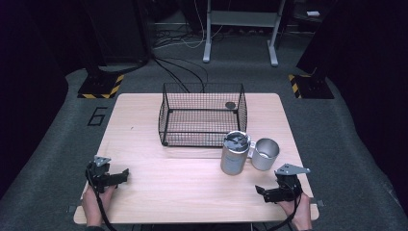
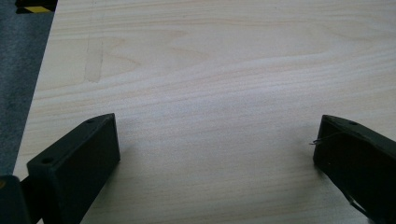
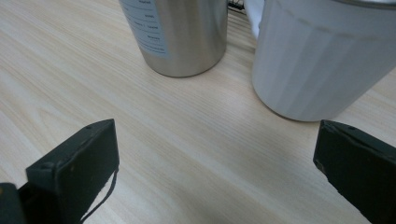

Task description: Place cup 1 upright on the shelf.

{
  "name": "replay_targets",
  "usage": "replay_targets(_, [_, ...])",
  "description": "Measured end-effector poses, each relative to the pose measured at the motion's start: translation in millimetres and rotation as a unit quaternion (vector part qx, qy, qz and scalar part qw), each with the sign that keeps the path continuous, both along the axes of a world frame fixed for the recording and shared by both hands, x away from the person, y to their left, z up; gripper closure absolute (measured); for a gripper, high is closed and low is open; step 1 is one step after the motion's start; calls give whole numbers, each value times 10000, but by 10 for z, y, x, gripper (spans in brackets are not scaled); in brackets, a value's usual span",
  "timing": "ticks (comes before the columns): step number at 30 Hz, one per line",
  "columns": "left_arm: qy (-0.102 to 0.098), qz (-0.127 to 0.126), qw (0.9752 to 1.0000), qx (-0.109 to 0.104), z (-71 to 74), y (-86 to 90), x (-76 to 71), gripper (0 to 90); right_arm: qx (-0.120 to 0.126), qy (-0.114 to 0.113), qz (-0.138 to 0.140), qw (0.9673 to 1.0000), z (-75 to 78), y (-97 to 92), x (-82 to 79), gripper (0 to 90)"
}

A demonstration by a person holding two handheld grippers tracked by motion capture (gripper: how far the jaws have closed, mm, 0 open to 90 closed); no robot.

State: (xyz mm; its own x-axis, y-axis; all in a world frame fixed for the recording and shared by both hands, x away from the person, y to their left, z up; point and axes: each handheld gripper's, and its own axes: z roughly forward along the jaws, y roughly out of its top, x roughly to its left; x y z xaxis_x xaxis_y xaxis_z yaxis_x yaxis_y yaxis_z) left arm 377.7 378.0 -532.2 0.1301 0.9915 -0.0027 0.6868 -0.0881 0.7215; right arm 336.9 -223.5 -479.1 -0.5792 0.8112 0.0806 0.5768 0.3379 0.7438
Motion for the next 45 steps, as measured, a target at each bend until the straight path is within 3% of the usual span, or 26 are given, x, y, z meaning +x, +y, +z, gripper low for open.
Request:
replay_targets(3, [-11, -5, 10000, 8, 0, 1, 2, 4, 10, 40, 30, 10000, 17, 23, 0, 0])
replay_targets(9, [8, 7, 10000, -5, 0, -1, -2, 4, 63, -93, 190, 9998, 110, 129, 7, 0])
replay_targets(18, [9, 6, 10000, -5, 0, -1, -2, 4, -59, -199, 413, 9989, 248, 280, 72, 0])
replay_targets(21, [0, 1, 10000, 2, 0, 0, -1, 4, -65, -185, 372, 9991, 272, 319, 91, 0])
replay_targets(32, [12, 0, 10000, -1, 1, 0, -2, 4, -111, -280, 494, 9983, 434, 466, 230, 0])
replay_targets(45, [-12, -10, 10000, 8, -1, 2, 1, 4, 45, -358, 519, 9980, 551, 619, 455, 0])
